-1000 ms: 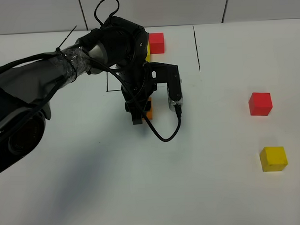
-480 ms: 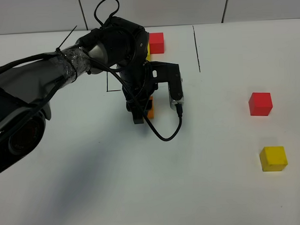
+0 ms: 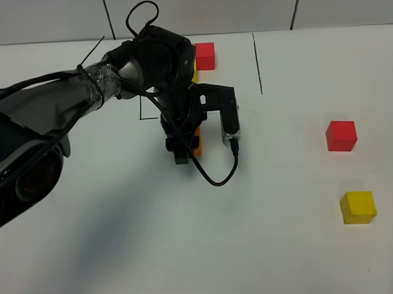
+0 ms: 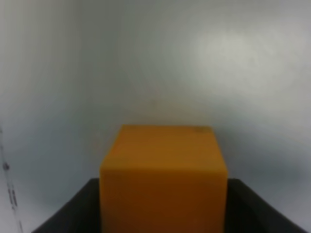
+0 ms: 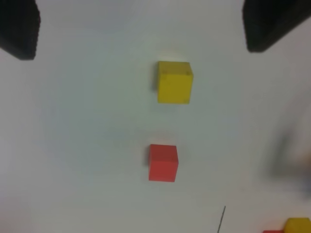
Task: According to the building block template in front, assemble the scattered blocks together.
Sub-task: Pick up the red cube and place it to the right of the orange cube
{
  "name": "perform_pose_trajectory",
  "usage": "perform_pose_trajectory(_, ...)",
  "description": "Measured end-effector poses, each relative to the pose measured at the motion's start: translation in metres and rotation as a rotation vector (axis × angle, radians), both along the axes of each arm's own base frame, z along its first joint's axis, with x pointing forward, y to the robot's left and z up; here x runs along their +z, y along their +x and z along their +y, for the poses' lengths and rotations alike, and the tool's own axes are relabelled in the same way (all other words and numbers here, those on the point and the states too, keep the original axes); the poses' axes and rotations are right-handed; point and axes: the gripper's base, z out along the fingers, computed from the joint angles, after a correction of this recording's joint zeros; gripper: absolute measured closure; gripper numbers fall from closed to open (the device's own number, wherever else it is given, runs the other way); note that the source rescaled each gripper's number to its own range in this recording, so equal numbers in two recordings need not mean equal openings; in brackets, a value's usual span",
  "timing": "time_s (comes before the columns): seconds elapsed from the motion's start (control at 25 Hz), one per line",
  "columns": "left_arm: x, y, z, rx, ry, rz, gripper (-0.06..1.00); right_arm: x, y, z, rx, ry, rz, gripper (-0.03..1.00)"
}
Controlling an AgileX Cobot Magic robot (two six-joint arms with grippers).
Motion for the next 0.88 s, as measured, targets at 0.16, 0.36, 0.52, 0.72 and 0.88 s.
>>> perform_pose_trajectory(0.16,0.001,0.0,0.0,0.012,-0.004,-0.004,0.21,0.0,0.0,0.0,0.0,0.0,0.0,0.18)
perform_pose_trajectory(0.36,0.016,0.0,0.0,0.069,-0.032,-0.034,-0.02,0.0,0.0,0.0,0.0,0.001,0.0,0.18)
perform_pose_trajectory(0.52,0.054,-0.001,0.0,0.123,-0.095,-0.107,-0.05,0.0,0.0,0.0,0.0,0.001,0.0,0.18)
perform_pose_trajectory(0.72,0.096,-0.005,0.005,0.185,-0.152,-0.184,-0.06,0.0,0.0,0.0,0.0,0.001,0.0,0.18)
perform_pose_trajectory(0.88,0.118,-0.004,0.016,0.344,-0.16,-0.256,-0.06,0.0,0.0,0.0,0.0,0.001,0.0,0.18)
